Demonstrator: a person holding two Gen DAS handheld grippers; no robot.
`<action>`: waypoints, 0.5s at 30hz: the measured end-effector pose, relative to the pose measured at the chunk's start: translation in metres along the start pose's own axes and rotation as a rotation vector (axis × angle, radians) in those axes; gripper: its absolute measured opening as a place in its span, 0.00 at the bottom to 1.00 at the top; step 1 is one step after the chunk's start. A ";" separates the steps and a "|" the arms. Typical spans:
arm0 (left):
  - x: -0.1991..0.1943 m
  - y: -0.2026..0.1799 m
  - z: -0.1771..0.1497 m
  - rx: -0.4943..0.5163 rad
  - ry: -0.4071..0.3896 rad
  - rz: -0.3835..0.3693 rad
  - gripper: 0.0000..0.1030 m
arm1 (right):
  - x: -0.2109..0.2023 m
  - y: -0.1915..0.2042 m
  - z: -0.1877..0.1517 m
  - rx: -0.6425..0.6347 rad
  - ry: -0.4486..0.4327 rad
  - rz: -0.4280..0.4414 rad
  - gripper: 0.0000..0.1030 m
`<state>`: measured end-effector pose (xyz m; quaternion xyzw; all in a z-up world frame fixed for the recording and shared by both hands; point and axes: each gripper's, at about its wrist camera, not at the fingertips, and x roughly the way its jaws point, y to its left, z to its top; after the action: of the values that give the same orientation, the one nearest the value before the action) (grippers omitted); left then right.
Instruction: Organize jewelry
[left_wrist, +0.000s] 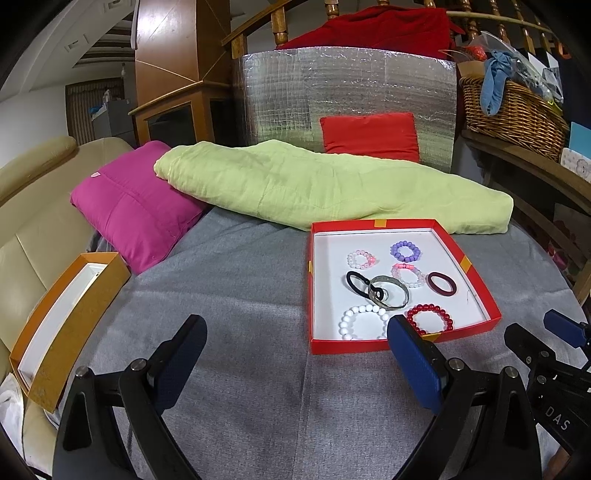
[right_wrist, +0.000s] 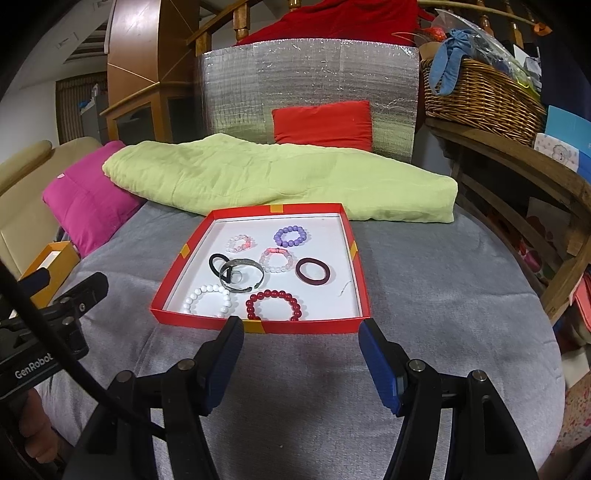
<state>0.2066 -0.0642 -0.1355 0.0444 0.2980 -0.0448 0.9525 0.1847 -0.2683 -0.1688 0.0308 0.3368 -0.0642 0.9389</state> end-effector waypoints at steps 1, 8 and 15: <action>0.000 0.000 0.000 0.000 0.000 -0.002 0.95 | 0.000 0.000 0.000 -0.001 0.000 -0.001 0.66; 0.000 0.003 0.000 -0.001 -0.002 -0.001 0.95 | 0.001 0.003 0.001 -0.005 0.000 0.000 0.66; 0.000 0.004 0.000 -0.001 -0.002 -0.004 0.95 | 0.002 0.003 0.001 -0.005 0.002 0.003 0.66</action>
<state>0.2069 -0.0605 -0.1350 0.0432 0.2971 -0.0463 0.9527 0.1871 -0.2655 -0.1692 0.0290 0.3377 -0.0617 0.9388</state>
